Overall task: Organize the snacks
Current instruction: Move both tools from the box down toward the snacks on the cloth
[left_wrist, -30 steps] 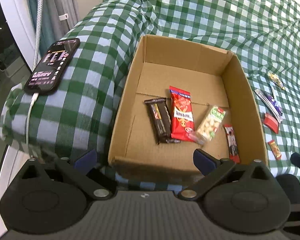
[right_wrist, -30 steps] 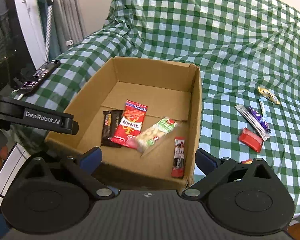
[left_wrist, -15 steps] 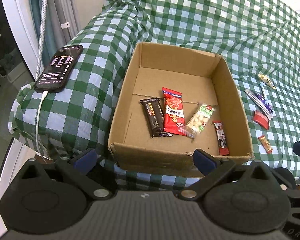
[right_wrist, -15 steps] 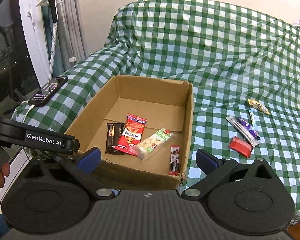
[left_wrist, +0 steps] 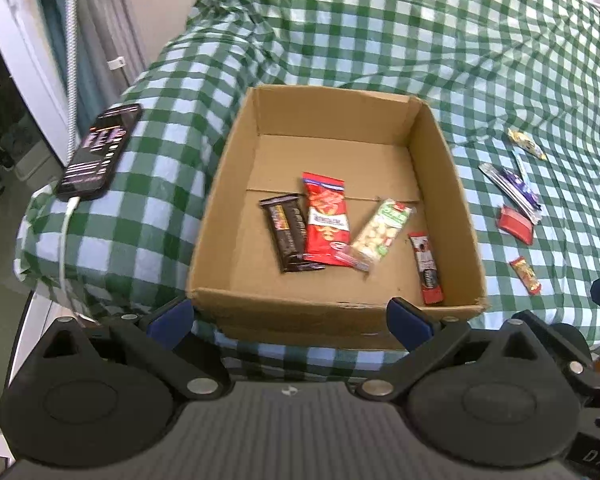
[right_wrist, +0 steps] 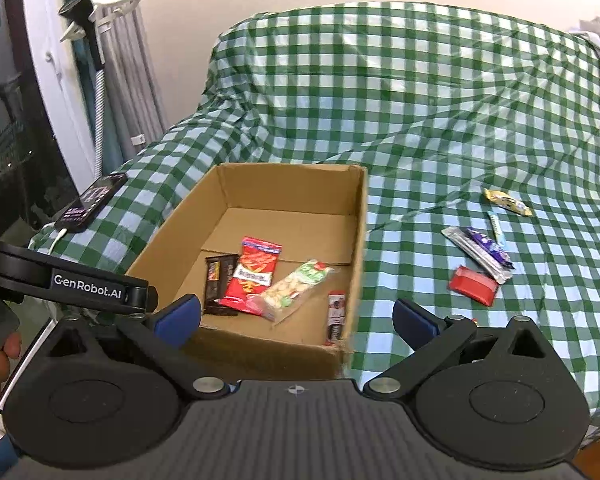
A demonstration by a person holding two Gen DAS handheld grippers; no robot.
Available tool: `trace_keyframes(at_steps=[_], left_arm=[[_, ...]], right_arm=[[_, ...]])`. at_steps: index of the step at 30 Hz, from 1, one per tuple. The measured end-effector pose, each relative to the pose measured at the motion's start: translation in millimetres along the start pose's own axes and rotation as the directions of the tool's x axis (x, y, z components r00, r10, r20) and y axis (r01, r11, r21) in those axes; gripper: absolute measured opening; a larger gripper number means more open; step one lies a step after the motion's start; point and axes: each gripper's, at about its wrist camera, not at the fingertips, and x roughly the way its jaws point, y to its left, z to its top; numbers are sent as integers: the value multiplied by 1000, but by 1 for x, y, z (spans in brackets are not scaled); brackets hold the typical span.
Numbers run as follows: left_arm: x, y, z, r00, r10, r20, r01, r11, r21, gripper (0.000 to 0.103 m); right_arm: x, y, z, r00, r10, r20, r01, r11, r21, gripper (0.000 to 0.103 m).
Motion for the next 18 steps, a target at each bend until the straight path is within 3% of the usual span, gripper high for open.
trace_keyframes(at_steps=[11, 18], left_arm=[[22, -94, 50, 994, -97, -51, 103, 986, 129, 103], [66, -188, 75, 983, -157, -96, 178, 947, 267, 103]], right_arm=[[-4, -87, -7, 987, -160, 3, 159, 981, 107, 102], [9, -166, -14, 951, -307, -29, 306, 934, 186, 102]])
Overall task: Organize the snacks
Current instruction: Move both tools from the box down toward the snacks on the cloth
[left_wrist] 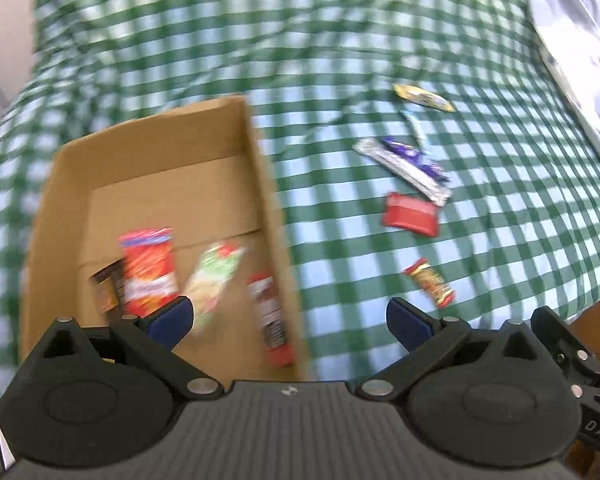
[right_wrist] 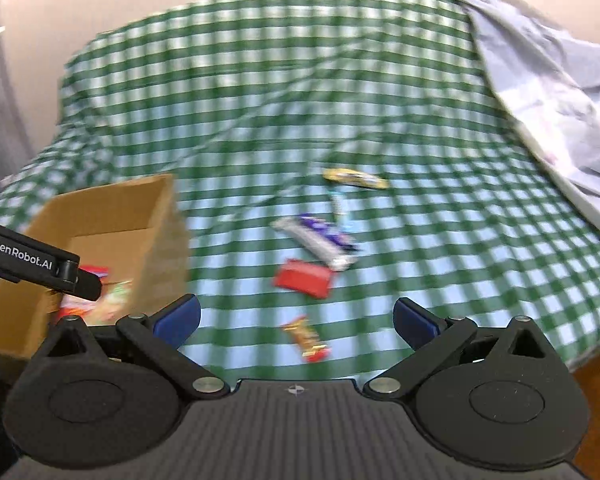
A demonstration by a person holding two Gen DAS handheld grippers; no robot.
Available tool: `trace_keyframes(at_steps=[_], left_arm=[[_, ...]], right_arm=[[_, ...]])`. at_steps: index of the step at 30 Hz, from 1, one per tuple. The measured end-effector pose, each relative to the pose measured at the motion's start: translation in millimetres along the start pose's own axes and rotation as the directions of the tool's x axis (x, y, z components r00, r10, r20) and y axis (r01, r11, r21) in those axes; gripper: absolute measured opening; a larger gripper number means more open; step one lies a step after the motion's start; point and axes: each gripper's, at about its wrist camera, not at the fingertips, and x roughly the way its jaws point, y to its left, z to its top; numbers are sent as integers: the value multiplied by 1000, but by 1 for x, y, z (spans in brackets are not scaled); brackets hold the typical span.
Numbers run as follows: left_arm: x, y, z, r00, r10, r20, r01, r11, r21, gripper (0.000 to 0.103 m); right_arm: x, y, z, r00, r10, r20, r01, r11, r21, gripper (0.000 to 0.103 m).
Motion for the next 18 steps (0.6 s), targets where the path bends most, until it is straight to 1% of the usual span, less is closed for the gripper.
trace_keyframes(at_steps=[3, 4, 7, 11, 14, 18], left_arm=[[35, -33, 21, 998, -40, -56, 43, 998, 48, 103], [50, -44, 29, 995, -63, -73, 67, 996, 63, 103], [92, -71, 47, 987, -89, -133, 102, 990, 95, 103], [152, -100, 70, 975, -101, -197, 120, 989, 87, 103], [199, -117, 81, 963, -109, -248, 131, 989, 74, 103], [255, -126, 89, 942, -74, -328, 105, 992, 75, 103]], right_arm=[[23, -28, 2, 999, -49, -17, 49, 998, 40, 102], [30, -37, 3, 998, -64, -21, 65, 997, 49, 102], [59, -62, 9, 995, -95, -38, 98, 992, 75, 102], [106, -99, 23, 989, -138, -49, 141, 988, 69, 102], [146, -125, 33, 983, -166, -80, 172, 982, 73, 102], [199, -155, 46, 983, -150, -110, 160, 982, 97, 102]])
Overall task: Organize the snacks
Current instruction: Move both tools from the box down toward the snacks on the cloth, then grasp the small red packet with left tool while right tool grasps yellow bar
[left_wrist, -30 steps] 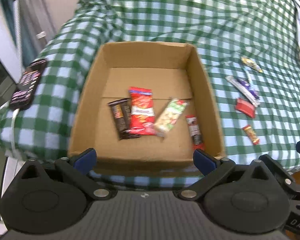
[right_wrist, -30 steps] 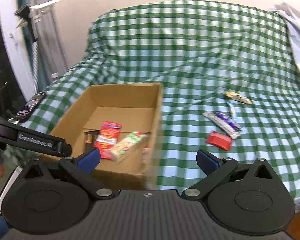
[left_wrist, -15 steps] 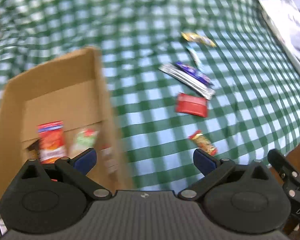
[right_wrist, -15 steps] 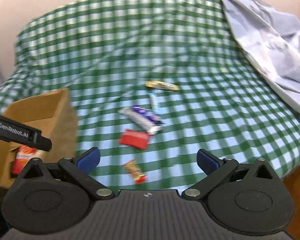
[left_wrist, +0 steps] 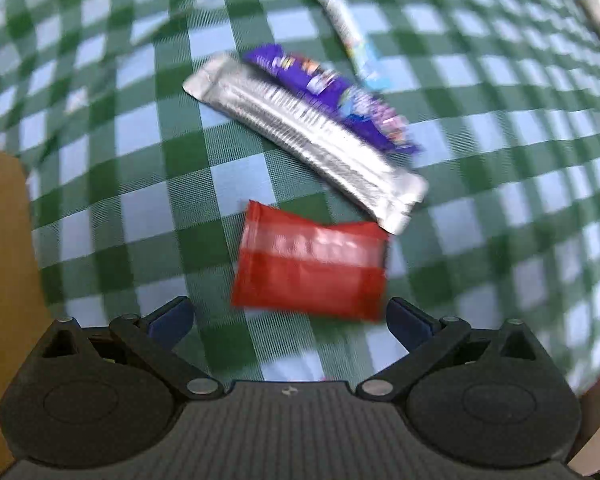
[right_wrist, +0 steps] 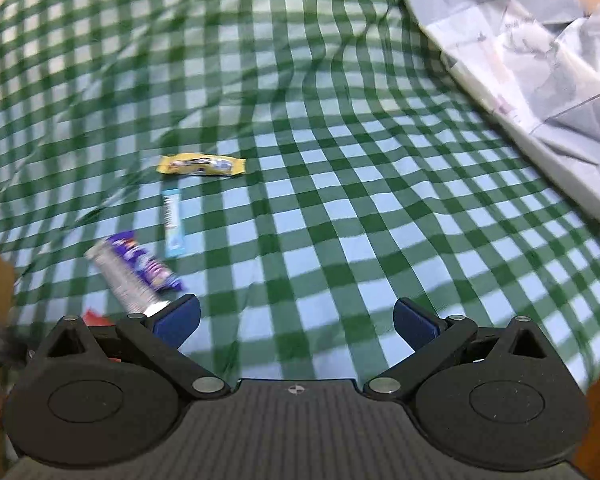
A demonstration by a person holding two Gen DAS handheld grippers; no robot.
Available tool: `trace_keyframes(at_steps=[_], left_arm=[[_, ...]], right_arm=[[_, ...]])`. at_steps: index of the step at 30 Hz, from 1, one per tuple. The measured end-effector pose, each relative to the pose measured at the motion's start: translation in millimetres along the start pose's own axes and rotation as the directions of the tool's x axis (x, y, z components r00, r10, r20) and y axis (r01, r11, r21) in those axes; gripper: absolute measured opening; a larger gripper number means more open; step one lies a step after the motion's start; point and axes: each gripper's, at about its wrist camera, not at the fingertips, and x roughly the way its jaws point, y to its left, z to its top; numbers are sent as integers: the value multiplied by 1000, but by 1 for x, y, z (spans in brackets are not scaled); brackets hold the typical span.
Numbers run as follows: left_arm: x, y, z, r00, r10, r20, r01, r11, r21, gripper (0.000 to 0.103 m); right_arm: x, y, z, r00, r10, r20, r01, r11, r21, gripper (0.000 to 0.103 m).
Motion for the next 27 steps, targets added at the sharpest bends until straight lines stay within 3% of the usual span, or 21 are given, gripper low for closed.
trace_keyframes(at_steps=[3, 5, 7, 12, 19, 21, 23, 27], left_arm=[[-1, 11, 4, 999, -24, 41, 25, 1000, -11, 103], [3, 23, 6, 1000, -12, 26, 11, 1000, 18, 103], [4, 42, 8, 1000, -12, 24, 13, 1000, -12, 103], [11, 79, 19, 1000, -2, -14, 1, 998, -63, 103], [10, 79, 40, 999, -44, -23, 44, 998, 33, 103], [7, 83, 47, 995, -95, -42, 95, 995, -14, 103], [3, 95, 51, 988, -146, -45, 140, 981, -131, 103], [6, 116, 55, 985, -174, -13, 158, 922, -353, 103]], right_arm=[[42, -3, 17, 1000, 28, -13, -28, 999, -28, 102], [70, 1, 31, 998, 55, -15, -56, 996, -73, 102], [98, 11, 45, 997, 76, -2, -76, 987, -145, 102], [162, 56, 82, 990, 134, 48, -106, 917, -385, 102], [223, 101, 121, 982, 190, 11, -155, 830, -537, 102], [237, 109, 128, 983, 183, -2, -153, 818, -554, 102], [243, 110, 131, 981, 196, -8, -169, 821, -545, 102], [247, 105, 135, 979, 204, -10, -180, 840, -513, 102]])
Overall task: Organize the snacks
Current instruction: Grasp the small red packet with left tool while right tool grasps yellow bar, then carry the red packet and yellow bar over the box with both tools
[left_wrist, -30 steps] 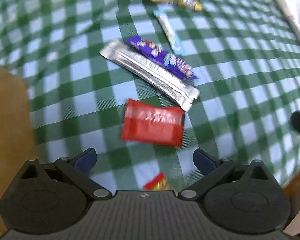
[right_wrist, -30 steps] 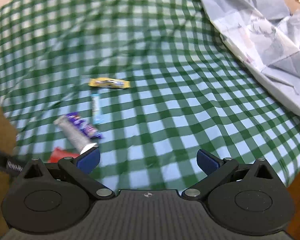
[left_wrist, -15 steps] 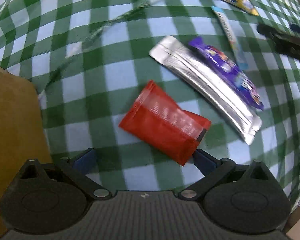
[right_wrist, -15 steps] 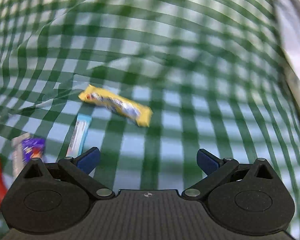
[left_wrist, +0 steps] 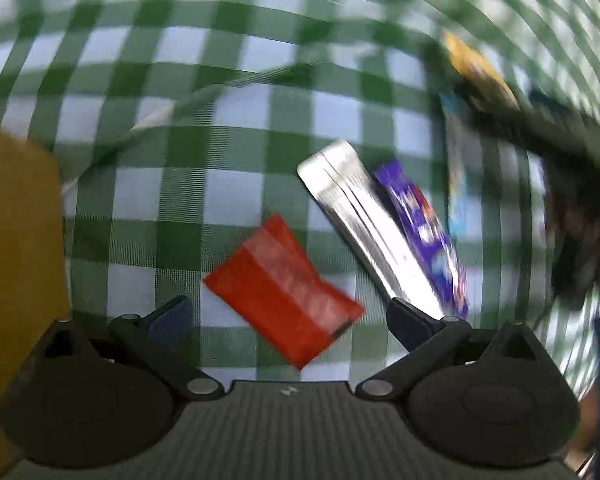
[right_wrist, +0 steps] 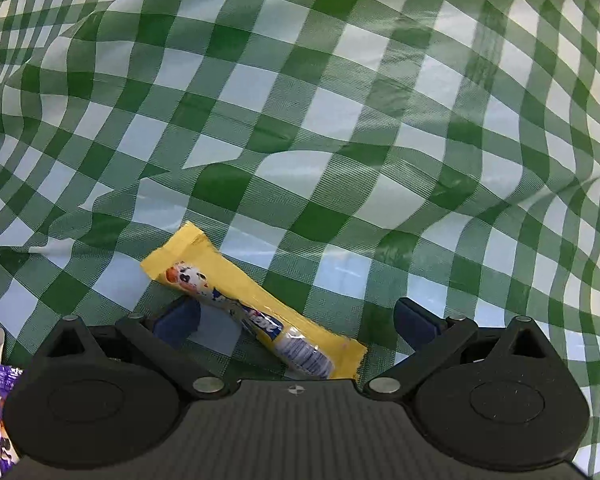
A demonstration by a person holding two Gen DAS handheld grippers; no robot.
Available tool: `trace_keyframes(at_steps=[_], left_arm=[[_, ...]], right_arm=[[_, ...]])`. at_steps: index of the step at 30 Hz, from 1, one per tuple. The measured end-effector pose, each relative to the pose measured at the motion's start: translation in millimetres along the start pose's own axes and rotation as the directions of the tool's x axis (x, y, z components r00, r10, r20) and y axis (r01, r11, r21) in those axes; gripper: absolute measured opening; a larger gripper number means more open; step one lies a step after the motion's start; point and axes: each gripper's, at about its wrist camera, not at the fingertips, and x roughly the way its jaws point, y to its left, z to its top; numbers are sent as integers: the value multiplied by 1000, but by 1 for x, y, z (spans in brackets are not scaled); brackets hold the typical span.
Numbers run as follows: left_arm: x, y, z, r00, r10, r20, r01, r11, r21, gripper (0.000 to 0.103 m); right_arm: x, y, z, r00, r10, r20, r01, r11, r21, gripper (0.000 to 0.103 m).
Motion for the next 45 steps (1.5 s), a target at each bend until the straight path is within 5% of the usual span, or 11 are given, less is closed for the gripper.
trace_keyframes(at_steps=[5, 7, 9, 10, 17, 26, 35, 40, 45], left_arm=[[15, 7, 10, 995, 101, -22, -103, 983, -153, 100], [10, -2, 5, 983, 180, 19, -175, 972, -158, 71], [0, -5, -1, 981, 179, 70, -171, 979, -108, 46], [-4, -7, -4, 980, 179, 85, -172, 981, -87, 45], [-53, -21, -58, 958, 155, 240, -173, 983, 55, 45], [-154, -8, -146, 914, 105, 391, -186, 967, 176, 45], [-228, 52, -252, 888, 109, 447, -214, 958, 191, 45], [-251, 100, -299, 871, 144, 469, -237, 961, 144, 45], [-275, 145, -333, 869, 117, 480, -175, 981, 78, 45]], right_arm=[[3, -4, -4, 1000, -1, 13, 1, 999, 46, 102], [3, -4, -6, 1000, 4, 24, -5, 999, 42, 94], [-8, -4, -14, 997, 63, 45, -66, 996, 62, 54], [-11, -2, -14, 996, 79, 42, -82, 994, 74, 26], [-62, 12, -31, 999, 44, 26, -46, 992, 116, 23], [-232, 33, -55, 990, -5, 141, -39, 951, 307, 24], [-375, 146, -90, 980, 79, 183, -143, 917, 373, 24], [-424, 214, -98, 969, 189, 159, -237, 896, 376, 24], [-452, 279, -99, 950, 291, 112, -312, 894, 322, 24]])
